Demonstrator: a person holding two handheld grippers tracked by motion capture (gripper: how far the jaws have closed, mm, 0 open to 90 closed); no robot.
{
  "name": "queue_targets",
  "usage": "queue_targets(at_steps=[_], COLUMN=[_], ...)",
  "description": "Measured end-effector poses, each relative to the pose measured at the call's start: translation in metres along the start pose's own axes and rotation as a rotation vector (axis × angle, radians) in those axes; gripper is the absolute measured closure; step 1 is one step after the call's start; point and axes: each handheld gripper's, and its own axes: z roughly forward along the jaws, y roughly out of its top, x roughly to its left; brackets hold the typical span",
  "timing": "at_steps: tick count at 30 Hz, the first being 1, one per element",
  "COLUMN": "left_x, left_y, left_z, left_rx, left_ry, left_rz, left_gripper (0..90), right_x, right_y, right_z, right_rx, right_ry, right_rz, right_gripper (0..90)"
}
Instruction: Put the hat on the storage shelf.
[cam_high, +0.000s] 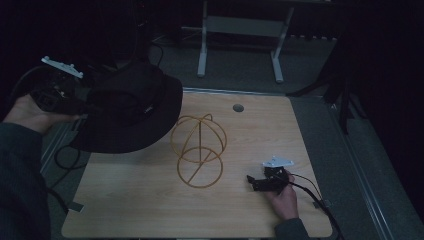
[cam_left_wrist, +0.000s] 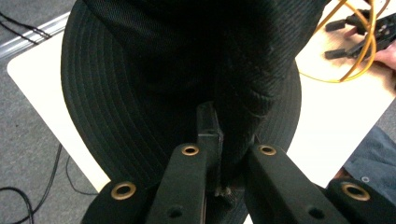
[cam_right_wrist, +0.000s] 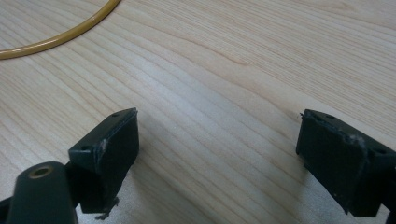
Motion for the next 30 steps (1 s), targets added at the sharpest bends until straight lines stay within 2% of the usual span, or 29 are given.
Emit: queue_targets(at_steps=[30], left_x=[-0.023], left_y=[0.021], left_z=[-0.022], left_rx=[-0.055], left_ry=[-0.051], left_rz=[0.069], left_gripper=[88.4], right_x=[0.0], right_y=[0.0], right_z=[0.0], right_rx=[0.0], right_ry=[0.0], right_rz=[0.0], right_gripper=[13.0])
